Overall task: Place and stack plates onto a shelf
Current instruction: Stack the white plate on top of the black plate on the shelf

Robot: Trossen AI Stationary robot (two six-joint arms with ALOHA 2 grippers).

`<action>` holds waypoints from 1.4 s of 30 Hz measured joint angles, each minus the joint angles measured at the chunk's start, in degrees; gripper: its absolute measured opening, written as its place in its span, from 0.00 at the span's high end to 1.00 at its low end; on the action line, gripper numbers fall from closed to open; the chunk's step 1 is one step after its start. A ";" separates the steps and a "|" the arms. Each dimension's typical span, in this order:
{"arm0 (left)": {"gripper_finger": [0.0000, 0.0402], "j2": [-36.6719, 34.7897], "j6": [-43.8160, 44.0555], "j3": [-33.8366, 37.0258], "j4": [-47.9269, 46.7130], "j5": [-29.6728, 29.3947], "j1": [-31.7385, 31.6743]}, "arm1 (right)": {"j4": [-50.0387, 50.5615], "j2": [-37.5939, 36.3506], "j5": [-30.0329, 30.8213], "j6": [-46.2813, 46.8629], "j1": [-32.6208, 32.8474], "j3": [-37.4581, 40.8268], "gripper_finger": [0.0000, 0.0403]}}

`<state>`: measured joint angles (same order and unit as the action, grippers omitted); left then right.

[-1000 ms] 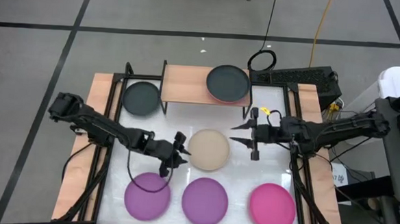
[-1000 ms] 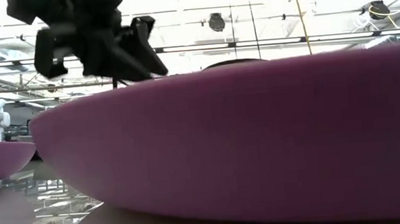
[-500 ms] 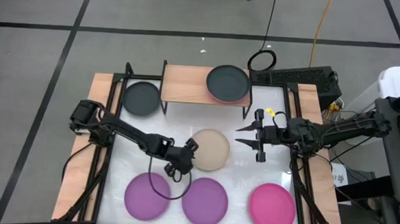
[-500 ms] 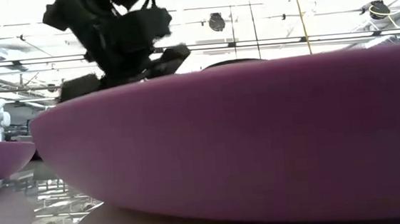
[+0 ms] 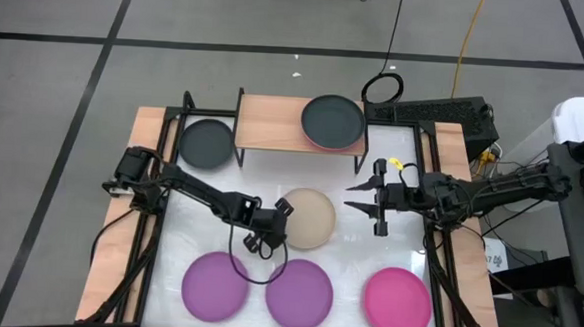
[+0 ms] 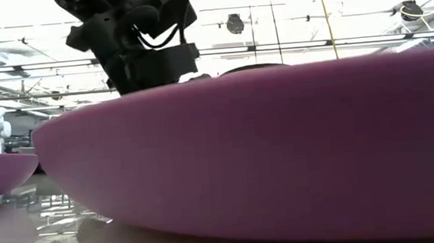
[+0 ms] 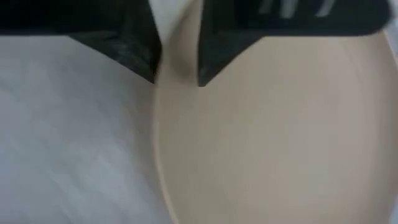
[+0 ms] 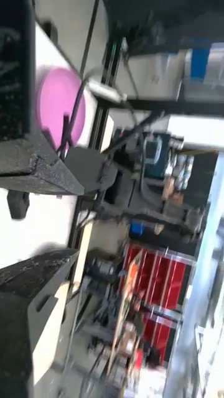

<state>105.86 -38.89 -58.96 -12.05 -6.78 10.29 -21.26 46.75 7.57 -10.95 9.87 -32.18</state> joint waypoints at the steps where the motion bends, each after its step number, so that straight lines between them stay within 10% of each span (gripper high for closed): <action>1: 0.82 0.06 0.05 -0.05 0.64 0.30 -0.05 | -0.64 0.20 0.04 0.15 -0.04 0.00 0.67; 5: 0.97 -0.64 0.51 -2.52 -0.22 -0.92 -0.05 | -1.10 0.17 0.02 -0.07 0.00 0.00 0.67; 22: 0.97 -13.77 -5.41 -25.12 -21.71 -16.69 -9.84 | -4.24 -0.83 -0.21 2.77 2.73 0.00 0.67; 42: 0.97 0.22 -23.58 -42.26 -22.55 1.69 -29.54 | -5.07 -2.46 -0.13 0.59 4.50 -0.02 0.67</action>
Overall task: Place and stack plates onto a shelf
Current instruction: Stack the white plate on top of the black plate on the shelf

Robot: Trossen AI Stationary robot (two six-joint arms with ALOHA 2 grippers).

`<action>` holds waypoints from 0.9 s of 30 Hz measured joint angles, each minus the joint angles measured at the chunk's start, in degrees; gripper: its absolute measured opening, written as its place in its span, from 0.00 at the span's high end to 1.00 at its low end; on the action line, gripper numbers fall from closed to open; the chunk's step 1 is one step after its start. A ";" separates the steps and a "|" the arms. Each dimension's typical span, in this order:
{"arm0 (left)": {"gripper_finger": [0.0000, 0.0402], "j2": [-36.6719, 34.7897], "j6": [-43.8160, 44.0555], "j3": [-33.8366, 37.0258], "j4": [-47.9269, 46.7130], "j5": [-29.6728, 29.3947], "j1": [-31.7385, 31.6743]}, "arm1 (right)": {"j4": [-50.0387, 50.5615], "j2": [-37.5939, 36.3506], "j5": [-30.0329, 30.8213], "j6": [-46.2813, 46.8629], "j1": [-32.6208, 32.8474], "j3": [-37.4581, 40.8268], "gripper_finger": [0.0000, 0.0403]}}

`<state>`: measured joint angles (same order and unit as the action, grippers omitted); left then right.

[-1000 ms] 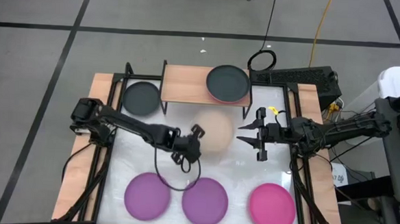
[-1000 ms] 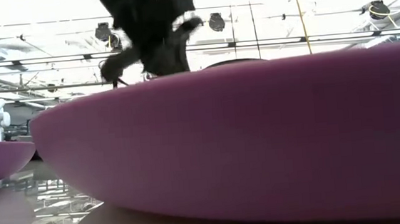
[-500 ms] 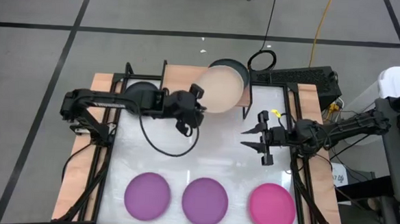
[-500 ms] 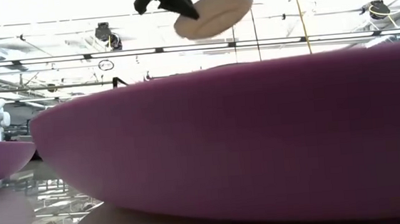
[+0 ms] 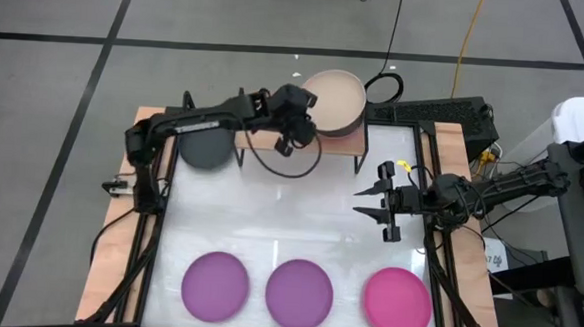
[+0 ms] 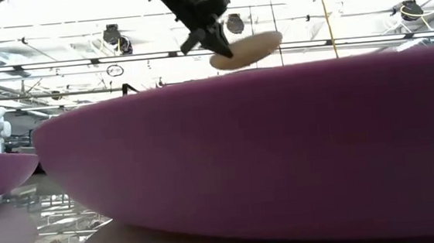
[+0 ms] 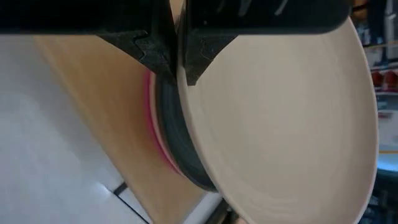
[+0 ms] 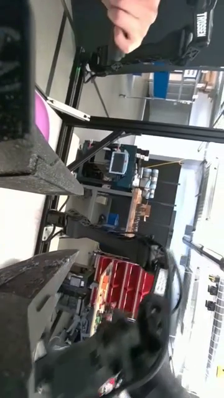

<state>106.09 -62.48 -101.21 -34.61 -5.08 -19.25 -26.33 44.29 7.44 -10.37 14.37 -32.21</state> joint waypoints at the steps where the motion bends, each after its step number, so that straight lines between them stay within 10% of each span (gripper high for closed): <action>1: 0.97 1.12 -0.24 -0.76 -0.17 0.92 -0.55 | 0.00 0.00 0.00 -0.27 0.00 0.00 0.67; 20: 0.73 7.08 2.29 -5.96 -2.72 -1.67 0.35 | 2.62 0.00 0.39 -0.67 0.00 0.00 0.67; 27: 0.55 6.27 1.35 -6.03 -3.33 -14.80 2.21 | 2.79 0.00 0.44 -0.72 0.00 0.00 0.67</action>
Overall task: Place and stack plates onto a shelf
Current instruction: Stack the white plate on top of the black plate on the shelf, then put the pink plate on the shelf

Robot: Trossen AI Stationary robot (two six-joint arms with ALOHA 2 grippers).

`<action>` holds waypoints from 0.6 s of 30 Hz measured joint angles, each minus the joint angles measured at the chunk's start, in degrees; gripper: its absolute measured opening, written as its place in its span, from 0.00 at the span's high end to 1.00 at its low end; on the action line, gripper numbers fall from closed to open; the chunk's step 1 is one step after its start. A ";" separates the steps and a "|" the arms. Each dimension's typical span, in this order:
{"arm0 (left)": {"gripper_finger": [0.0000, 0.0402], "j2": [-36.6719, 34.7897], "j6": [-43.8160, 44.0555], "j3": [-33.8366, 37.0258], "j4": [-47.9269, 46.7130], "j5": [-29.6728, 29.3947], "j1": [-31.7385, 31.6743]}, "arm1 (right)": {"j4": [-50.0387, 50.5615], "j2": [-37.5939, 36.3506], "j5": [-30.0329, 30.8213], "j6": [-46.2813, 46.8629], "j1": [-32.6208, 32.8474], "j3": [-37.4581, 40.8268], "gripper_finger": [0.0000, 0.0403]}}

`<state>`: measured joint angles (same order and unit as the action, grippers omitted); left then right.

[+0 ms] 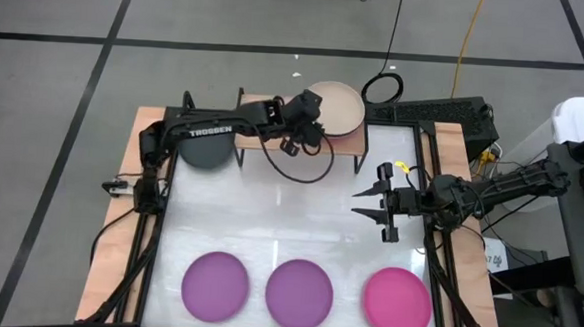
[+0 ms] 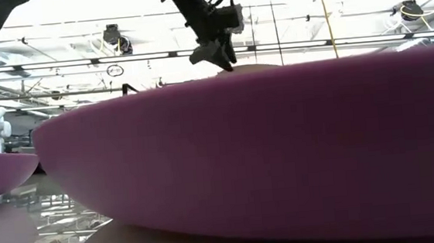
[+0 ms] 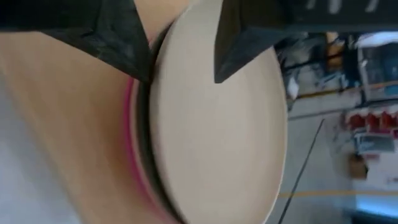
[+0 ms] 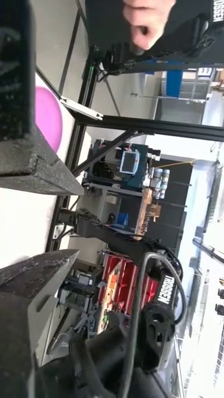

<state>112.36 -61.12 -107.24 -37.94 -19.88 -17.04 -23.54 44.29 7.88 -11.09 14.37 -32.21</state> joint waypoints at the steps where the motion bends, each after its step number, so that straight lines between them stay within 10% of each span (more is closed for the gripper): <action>1: 0.53 -0.46 0.26 0.00 -0.04 -0.78 0.38 | 0.23 0.00 0.00 0.00 0.00 0.00 0.67; 18: 0.47 -25.81 38.92 5.01 -8.53 -0.11 9.15 | 4.71 0.01 -0.13 4.37 0.00 -0.04 0.67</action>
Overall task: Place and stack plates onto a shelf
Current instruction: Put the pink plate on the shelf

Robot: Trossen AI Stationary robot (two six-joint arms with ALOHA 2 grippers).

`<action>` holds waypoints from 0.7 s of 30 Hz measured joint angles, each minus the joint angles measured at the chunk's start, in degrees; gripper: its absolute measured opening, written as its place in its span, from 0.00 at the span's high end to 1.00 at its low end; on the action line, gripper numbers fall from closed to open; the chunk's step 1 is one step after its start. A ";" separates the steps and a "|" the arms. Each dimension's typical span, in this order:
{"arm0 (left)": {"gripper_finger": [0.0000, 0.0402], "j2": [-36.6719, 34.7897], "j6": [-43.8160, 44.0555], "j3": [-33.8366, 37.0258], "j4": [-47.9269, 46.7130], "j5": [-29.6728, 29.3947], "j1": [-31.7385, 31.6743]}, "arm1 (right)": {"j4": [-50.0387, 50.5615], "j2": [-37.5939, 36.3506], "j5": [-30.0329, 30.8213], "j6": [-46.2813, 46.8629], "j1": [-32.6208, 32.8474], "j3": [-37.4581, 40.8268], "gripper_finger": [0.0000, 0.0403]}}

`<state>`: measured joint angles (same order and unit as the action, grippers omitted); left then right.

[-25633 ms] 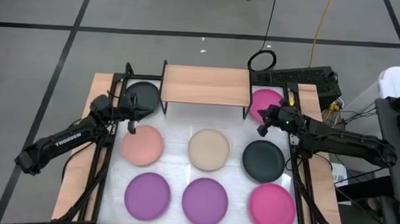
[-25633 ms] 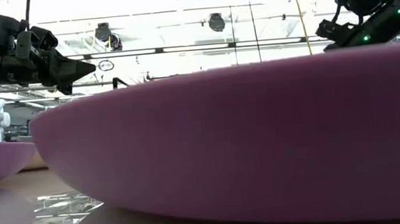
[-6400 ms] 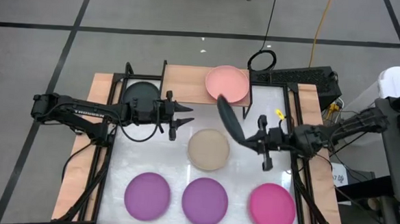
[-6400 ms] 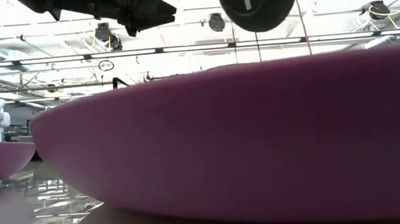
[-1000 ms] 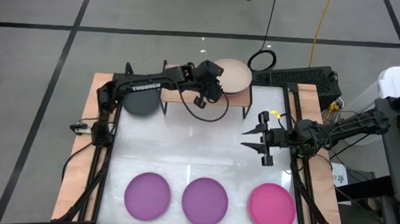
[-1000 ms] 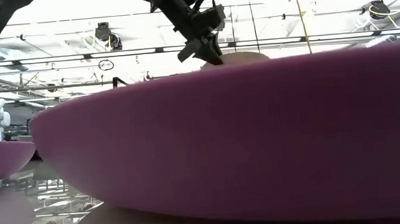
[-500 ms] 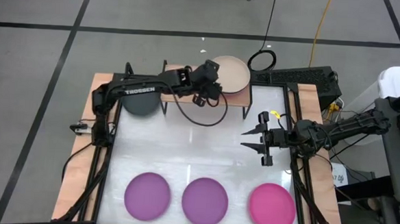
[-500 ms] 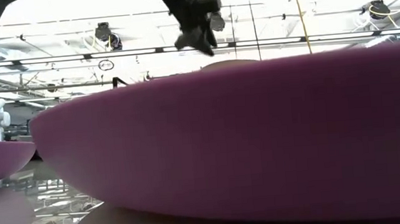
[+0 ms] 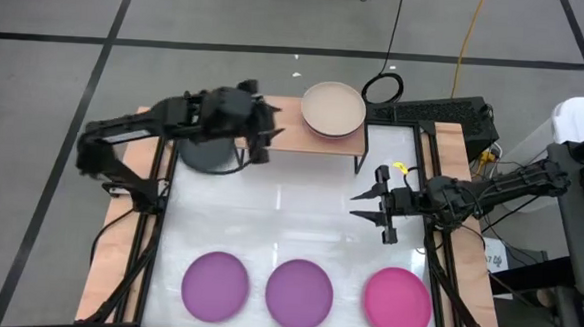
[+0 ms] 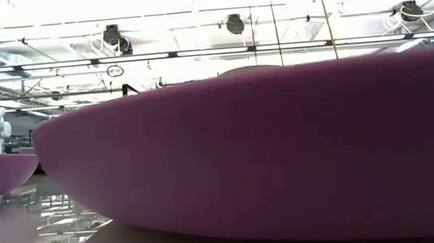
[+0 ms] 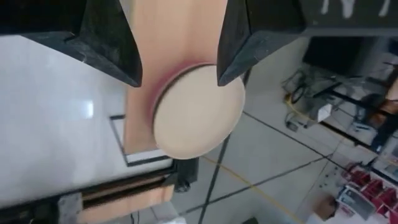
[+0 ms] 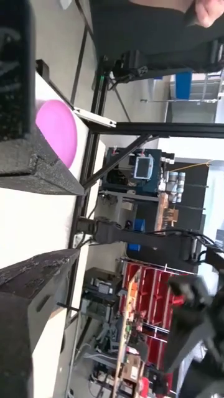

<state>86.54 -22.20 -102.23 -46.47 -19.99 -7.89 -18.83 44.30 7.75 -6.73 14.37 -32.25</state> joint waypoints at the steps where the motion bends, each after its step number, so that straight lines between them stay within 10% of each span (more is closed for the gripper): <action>1: 0.47 -2.22 1.07 2.78 1.20 0.02 0.59 | 0.26 0.02 0.00 0.04 0.00 0.00 0.67; 14: 0.47 -26.12 14.01 54.17 49.93 1.78 15.09 | 0.07 0.02 0.09 1.84 0.00 0.00 0.67; 21: 0.47 -29.92 12.02 66.11 66.18 -0.98 17.30 | 12.14 0.37 2.34 6.02 -0.54 -7.56 0.67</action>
<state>56.62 -10.18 -36.12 19.71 -20.96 9.41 -6.69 44.67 10.09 -0.71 13.83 -39.81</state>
